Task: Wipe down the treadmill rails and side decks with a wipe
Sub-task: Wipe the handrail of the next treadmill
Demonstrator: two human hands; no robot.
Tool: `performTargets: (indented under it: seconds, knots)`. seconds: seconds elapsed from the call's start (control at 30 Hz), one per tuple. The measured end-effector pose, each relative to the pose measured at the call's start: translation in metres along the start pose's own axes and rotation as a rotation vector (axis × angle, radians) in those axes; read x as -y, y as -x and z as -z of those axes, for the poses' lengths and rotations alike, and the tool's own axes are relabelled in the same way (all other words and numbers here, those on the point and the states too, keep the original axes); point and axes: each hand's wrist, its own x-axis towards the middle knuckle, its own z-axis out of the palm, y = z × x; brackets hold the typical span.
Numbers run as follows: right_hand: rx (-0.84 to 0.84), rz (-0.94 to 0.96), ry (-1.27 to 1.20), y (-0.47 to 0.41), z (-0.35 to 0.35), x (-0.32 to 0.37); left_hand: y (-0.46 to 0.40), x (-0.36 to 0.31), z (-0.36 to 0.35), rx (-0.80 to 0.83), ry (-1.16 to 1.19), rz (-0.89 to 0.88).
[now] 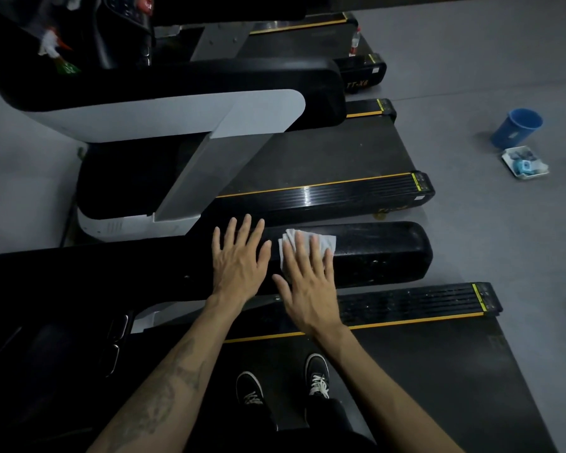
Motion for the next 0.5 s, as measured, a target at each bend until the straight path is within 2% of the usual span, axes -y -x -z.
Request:
performTargets:
  seconds: [0.17,0.3,0.5]
  knots:
    - [-0.037,-0.011,0.011,-0.006,0.007,-0.027,0.001,-0.002,0.0,-0.007,-0.006,-0.009]
    - [-0.042,-0.08,-0.054,0.01,0.0,-0.013,0.0,-0.007,-0.001,-0.022,-0.005,-0.017]
    - [-0.047,0.055,0.021,-0.008,0.004,-0.023,-0.006,-0.02,-0.001,-0.004,0.028,-0.093]
